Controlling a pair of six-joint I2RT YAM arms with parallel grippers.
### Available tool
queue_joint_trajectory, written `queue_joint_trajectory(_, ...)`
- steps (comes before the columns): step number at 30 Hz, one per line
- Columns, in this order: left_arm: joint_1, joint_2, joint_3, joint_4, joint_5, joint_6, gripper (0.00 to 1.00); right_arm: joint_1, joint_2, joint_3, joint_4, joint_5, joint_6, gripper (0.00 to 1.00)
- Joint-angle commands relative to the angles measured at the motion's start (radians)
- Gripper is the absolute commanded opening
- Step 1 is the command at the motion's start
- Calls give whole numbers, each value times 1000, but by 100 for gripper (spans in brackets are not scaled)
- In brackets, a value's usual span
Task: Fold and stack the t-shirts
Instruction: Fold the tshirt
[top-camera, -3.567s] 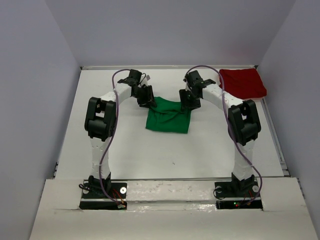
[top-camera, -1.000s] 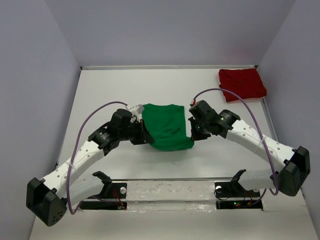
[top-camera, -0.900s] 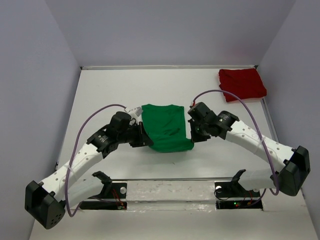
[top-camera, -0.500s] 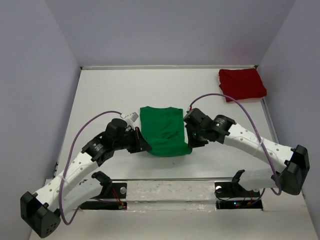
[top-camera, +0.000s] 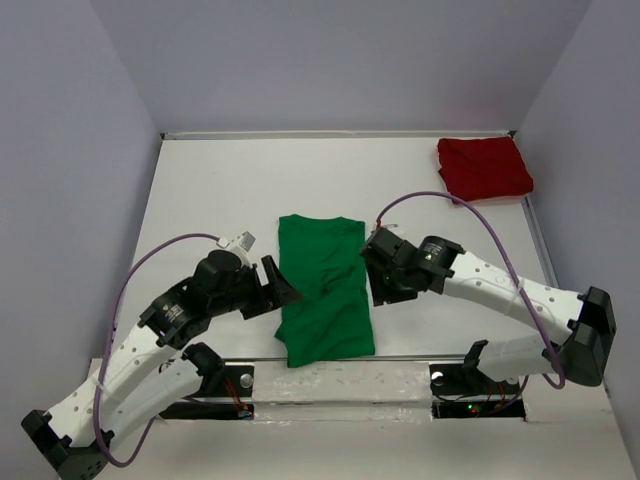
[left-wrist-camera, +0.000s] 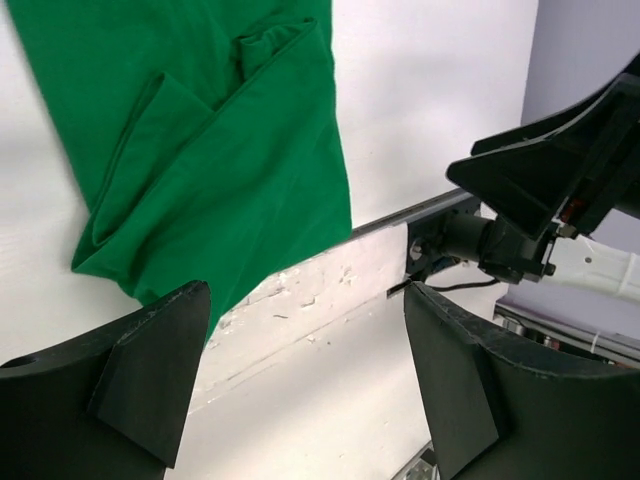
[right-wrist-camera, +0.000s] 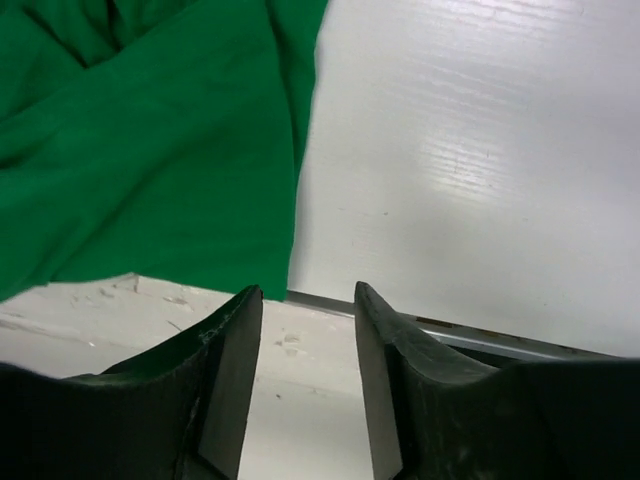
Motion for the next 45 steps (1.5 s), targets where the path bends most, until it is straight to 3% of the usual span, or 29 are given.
queue_joint_trajectory(1,-5,2,51,-26,-90,-2,88,12,67,89,26,80,-45,34)
queue_joint_trajectory(2,-5,19,51,-12,-93,11,88,12,85,103,52,82,-71,14)
queue_joint_trajectory(4,-5,86,60,43,-84,48,88,2,154,146,108,70,-125,1)
queue_joint_trajectory(7,-4,189,83,153,-73,90,85,-45,252,181,182,21,-200,0)
queue_joint_trajectory(8,-4,219,95,181,-78,125,78,-86,279,213,210,13,-234,0)
queue_joint_trajectory(10,-1,322,143,254,-64,145,50,-123,328,250,236,-15,-278,0)
queue_joint_trajectory(11,2,364,158,277,-56,175,9,-154,369,269,257,-27,-309,0)
queue_joint_trajectory(12,8,406,180,285,-56,185,0,-166,391,316,260,-39,-323,0)
queue_joint_trajectory(15,28,621,298,281,-59,255,0,-220,466,405,264,-84,-354,0)
queue_joint_trajectory(24,214,940,402,335,79,354,0,-292,648,531,279,-194,-398,0)
queue_joint_trajectory(30,277,1079,480,324,113,400,0,-311,722,530,299,-239,-403,0)
queue_joint_trajectory(45,317,1417,692,266,215,420,0,-380,866,569,322,-282,-420,0)
